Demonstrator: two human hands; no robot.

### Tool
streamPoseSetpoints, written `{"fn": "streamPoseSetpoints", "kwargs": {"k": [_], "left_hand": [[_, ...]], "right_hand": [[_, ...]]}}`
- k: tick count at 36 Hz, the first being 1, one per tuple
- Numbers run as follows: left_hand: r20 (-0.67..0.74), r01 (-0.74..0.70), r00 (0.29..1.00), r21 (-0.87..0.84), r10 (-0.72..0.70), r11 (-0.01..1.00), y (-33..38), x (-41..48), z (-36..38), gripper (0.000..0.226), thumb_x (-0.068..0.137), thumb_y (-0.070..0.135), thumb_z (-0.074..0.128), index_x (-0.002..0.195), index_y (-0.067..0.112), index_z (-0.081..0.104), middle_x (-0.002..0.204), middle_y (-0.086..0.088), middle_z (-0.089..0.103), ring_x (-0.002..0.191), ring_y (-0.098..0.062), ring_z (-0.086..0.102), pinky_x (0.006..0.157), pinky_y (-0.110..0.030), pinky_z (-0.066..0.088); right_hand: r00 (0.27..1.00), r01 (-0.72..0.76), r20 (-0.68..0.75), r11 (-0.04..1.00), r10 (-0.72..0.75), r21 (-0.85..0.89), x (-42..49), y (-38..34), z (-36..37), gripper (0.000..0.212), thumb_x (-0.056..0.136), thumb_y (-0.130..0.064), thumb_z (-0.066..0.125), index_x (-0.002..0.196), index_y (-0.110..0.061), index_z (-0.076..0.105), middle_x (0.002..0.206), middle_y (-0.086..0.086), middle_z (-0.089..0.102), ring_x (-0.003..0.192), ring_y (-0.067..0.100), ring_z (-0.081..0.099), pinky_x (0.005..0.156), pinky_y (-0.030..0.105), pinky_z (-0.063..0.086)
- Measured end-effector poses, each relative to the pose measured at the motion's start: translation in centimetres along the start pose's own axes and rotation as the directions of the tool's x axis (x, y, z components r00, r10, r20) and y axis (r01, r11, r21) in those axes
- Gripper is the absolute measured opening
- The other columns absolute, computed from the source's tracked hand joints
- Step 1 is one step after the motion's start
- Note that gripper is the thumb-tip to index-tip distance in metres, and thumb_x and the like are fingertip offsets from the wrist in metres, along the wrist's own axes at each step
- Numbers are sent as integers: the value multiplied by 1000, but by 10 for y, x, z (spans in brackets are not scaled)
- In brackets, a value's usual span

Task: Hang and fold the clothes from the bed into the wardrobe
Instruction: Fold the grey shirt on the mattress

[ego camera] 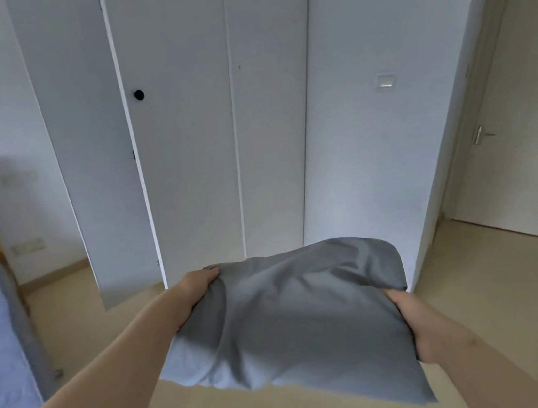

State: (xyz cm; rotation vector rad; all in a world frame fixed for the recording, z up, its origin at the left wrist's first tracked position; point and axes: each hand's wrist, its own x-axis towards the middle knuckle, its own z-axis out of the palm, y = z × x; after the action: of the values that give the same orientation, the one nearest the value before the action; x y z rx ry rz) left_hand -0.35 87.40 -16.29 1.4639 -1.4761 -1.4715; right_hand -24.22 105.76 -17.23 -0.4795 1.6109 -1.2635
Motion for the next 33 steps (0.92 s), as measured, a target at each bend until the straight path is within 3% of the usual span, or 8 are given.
{"fn": "streamPoseSetpoints", "kwargs": {"k": [2, 5, 8, 12, 19, 22, 29, 33], "left_hand": [[-58, 13, 998, -15, -14, 1000, 5, 21, -14, 38, 97, 22, 49, 122, -6, 53, 105, -19, 61, 76, -27, 54, 73, -30, 44], [-178, 39, 983, -37, -45, 999, 6, 52, -42, 39, 97, 23, 49, 126, -3, 53, 125, -20, 56, 99, -32, 56, 82, -32, 42], [-295, 60, 952, -68, -78, 996, 5, 79, -74, 36, 96, 21, 51, 121, -4, 56, 124, -21, 57, 102, -33, 56, 89, -33, 44], [-442, 105, 886, -93, -136, 990, 4, 116, -111, 39, 95, 22, 53, 123, -6, 54, 124, -20, 55, 115, -36, 52, 86, -31, 39], [-658, 145, 721, -161, -216, 976, 12, 172, -169, 49, 93, 32, 54, 129, 0, 52, 132, -19, 51, 117, -36, 50, 99, -36, 40], [-720, 160, 643, -204, -259, 966, 11, 184, -193, 45, 94, 27, 54, 127, -5, 52, 129, -20, 51, 119, -36, 49, 92, -33, 37], [-809, 186, 456, -321, -371, 929, -12, 195, -275, 54, 93, 37, 54, 129, -3, 50, 133, -23, 49, 120, -37, 47, 98, -38, 36], [-837, 149, 394, -349, -379, 925, -19, 214, -329, 51, 94, 34, 54, 127, -3, 51, 131, -23, 52, 118, -36, 50, 96, -38, 38]], "right_hand": [[998, -6, 57, 1000, 6, -8, 30, -12, 18, 21, 82, -29, 64, 91, -12, 74, 86, 9, 74, 82, 28, 67, 72, 34, 50], [990, -10, 138, 999, 17, -52, 76, -33, 53, 19, 82, -28, 64, 88, -12, 73, 80, 9, 73, 77, 28, 66, 68, 33, 49], [974, -18, 221, 993, 44, -117, 126, -52, 95, 22, 82, -31, 64, 90, -12, 72, 80, 10, 73, 77, 28, 66, 67, 33, 48], [932, -10, 355, 982, 78, -191, 193, -77, 150, 24, 85, -32, 60, 88, -12, 73, 79, 11, 73, 77, 28, 66, 66, 32, 48], [821, 21, 543, 942, 174, -334, 290, -116, 254, 29, 82, -36, 62, 95, -13, 75, 90, 12, 74, 88, 30, 67, 74, 33, 51], [756, 63, 619, 918, 212, -392, 314, -130, 306, 29, 82, -37, 62, 95, -14, 74, 88, 11, 74, 88, 28, 66, 80, 33, 51], [643, 101, 715, 894, 276, -436, 347, -138, 425, 26, 85, -33, 60, 96, -13, 72, 91, 11, 72, 84, 27, 64, 68, 29, 48], [622, 129, 740, 898, 257, -421, 364, -139, 500, 27, 85, -32, 59, 98, -12, 72, 94, 14, 71, 88, 29, 64, 72, 31, 49]]}}
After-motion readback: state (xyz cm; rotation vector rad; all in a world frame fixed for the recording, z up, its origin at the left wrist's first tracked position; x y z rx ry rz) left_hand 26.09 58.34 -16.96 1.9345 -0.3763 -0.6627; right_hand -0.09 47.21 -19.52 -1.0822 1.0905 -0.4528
